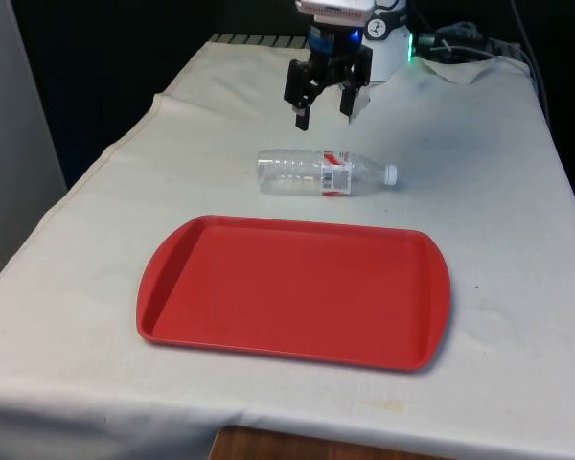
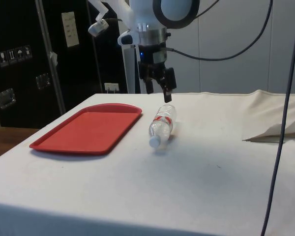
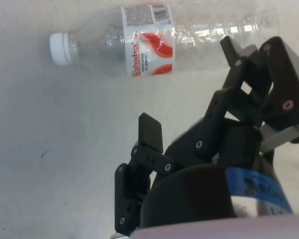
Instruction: Place the bottle upright on the tray.
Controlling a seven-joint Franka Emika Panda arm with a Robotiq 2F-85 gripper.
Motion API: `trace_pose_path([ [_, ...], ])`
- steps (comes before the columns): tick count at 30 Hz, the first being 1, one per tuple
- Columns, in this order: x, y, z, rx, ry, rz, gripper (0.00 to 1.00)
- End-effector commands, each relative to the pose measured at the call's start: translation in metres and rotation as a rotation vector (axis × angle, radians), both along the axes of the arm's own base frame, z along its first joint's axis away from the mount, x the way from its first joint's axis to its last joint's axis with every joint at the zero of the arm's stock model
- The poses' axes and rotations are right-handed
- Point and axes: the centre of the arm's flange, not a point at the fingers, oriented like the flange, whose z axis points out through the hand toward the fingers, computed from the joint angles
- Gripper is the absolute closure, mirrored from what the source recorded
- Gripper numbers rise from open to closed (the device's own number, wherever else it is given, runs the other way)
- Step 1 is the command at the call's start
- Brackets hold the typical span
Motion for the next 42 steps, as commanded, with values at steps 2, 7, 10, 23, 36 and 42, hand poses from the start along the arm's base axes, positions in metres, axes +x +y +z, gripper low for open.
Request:
trace_pose_path([
  [2, 0.0002, 0.0009, -0.0014, 0.000, -0.005, 0.022, 0.00],
  [7, 0.0001, 0.0004, -0.0015, -0.001, 0.000, 0.054, 0.00],
  [10, -0.0003, 0.0009, -0.0018, -0.001, 0.003, 0.066, 0.00],
  [23, -0.0012, 0.0009, -0.0023, -0.002, 0.016, 0.140, 0.00],
  [36, -0.0016, 0.0006, -0.0025, -0.002, 0.032, 0.192, 0.00],
  [42, -0.0010, 0.0013, -0.0026, -0.004, 0.031, 0.240, 0.00],
])
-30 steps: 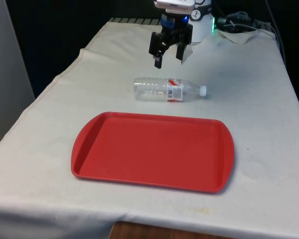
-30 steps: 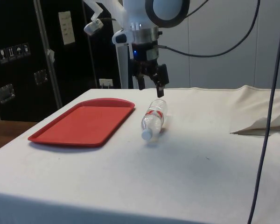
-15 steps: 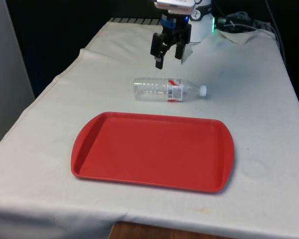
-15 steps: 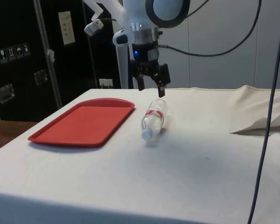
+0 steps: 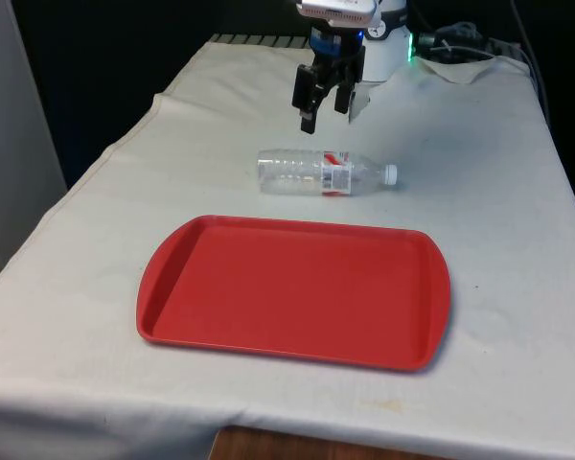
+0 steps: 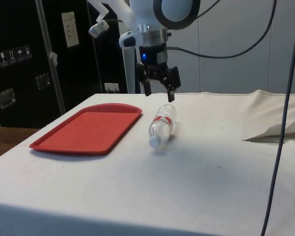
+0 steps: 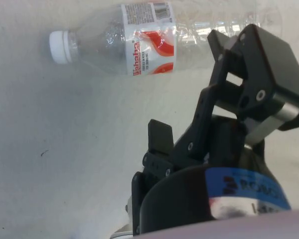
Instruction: Place the bottle upright on the tray.
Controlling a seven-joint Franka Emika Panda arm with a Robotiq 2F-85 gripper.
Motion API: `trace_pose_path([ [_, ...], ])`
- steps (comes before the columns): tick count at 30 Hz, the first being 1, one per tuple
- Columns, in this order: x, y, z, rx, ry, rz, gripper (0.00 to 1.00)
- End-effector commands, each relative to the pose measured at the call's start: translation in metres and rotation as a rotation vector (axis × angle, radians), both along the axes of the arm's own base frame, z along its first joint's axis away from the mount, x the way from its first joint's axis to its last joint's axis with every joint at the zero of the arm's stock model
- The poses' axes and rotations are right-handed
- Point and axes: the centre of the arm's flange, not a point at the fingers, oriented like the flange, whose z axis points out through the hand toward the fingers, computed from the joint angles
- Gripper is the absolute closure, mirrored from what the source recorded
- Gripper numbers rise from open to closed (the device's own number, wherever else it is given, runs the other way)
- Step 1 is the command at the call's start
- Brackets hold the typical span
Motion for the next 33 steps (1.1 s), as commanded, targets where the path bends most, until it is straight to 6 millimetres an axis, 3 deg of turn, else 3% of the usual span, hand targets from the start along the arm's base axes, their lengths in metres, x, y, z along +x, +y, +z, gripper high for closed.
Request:
trace_pose_path([
  [1, 0.0005, 0.0007, -0.0001, 0.000, -0.005, 0.015, 0.00],
  [33, -0.0004, 0.0042, -0.0018, -0.001, 0.020, 0.177, 0.00],
])
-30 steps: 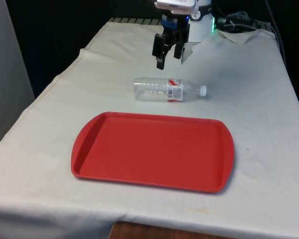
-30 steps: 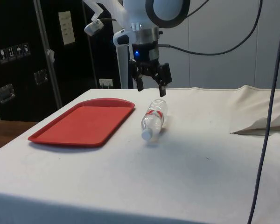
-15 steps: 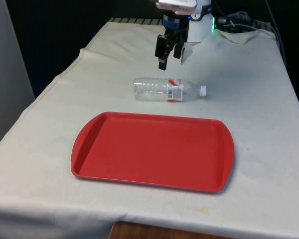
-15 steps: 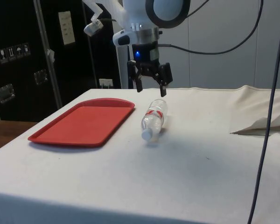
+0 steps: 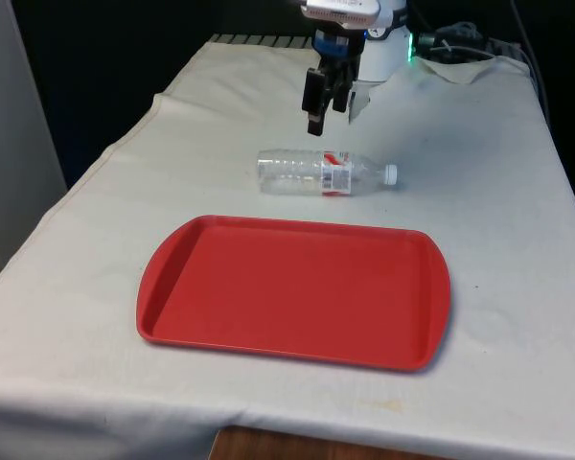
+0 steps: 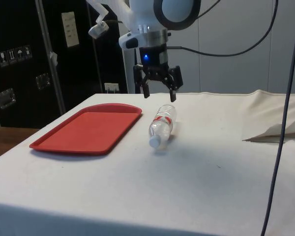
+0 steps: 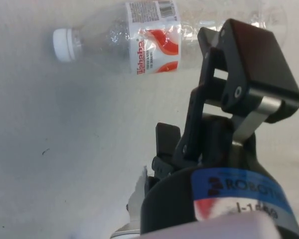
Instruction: Place the bottle upright on the tray.
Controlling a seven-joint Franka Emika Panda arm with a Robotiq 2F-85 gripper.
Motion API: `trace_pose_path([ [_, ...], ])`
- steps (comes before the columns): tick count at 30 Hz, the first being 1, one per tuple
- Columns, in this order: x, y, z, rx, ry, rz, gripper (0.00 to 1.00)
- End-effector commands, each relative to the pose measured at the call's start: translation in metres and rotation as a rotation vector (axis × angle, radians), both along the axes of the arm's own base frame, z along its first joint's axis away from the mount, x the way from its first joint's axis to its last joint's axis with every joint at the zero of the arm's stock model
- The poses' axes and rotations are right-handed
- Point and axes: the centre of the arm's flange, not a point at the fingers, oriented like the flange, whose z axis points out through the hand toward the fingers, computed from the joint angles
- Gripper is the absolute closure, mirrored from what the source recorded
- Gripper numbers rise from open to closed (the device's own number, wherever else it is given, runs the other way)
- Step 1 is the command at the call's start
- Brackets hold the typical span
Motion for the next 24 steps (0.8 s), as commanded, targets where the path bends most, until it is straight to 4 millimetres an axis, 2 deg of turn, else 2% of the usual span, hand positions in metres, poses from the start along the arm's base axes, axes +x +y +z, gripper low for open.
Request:
trace_pose_path([
  [1, 0.0005, 0.0012, -0.0006, 0.000, -0.004, 0.015, 0.00],
  [24, -0.0008, 0.0030, -0.0027, 0.000, 0.022, 0.122, 0.00],
])
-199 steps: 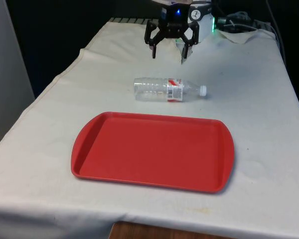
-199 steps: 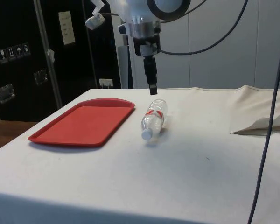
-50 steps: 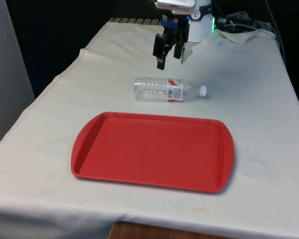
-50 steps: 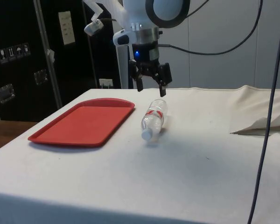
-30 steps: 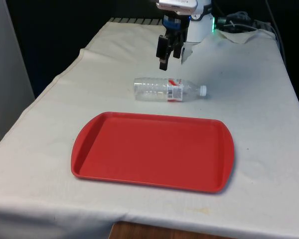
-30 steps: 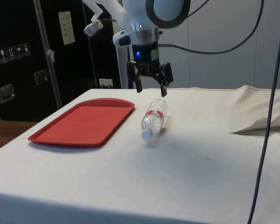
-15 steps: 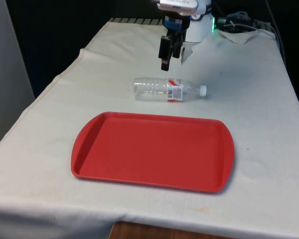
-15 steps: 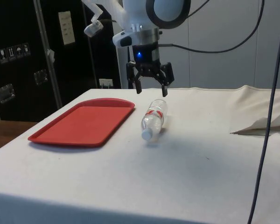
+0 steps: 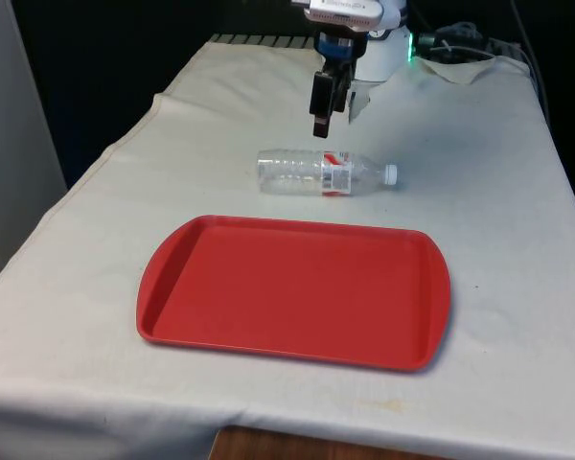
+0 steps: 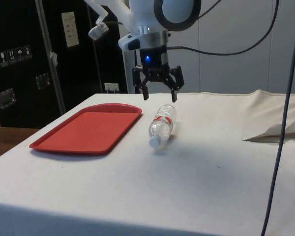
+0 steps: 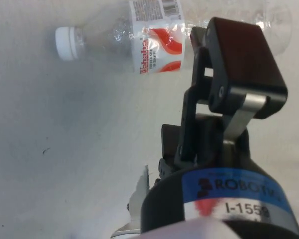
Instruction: Place the bottle upright on the tray.
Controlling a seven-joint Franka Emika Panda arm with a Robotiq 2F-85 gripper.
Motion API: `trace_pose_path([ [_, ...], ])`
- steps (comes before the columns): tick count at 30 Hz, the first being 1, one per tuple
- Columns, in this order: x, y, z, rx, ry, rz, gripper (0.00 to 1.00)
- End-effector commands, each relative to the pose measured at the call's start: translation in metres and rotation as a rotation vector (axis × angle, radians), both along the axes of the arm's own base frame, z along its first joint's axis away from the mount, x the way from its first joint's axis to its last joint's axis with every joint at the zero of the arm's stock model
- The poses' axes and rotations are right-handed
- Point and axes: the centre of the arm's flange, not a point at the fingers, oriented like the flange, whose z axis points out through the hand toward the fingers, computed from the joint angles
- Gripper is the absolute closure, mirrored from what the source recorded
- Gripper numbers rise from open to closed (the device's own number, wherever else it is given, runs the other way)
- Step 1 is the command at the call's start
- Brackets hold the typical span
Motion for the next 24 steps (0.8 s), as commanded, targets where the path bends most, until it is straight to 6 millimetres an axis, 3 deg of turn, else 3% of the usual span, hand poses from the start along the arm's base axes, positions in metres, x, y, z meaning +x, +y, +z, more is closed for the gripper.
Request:
trace_pose_path([
  [1, 0.000, 0.001, 0.000, 0.000, -0.006, 0.010, 0.00],
  [9, 0.000, 0.003, 0.000, 0.001, 0.005, 0.040, 0.00],
  [24, 0.001, 0.029, -0.001, -0.037, 0.011, 0.105, 0.00],
])
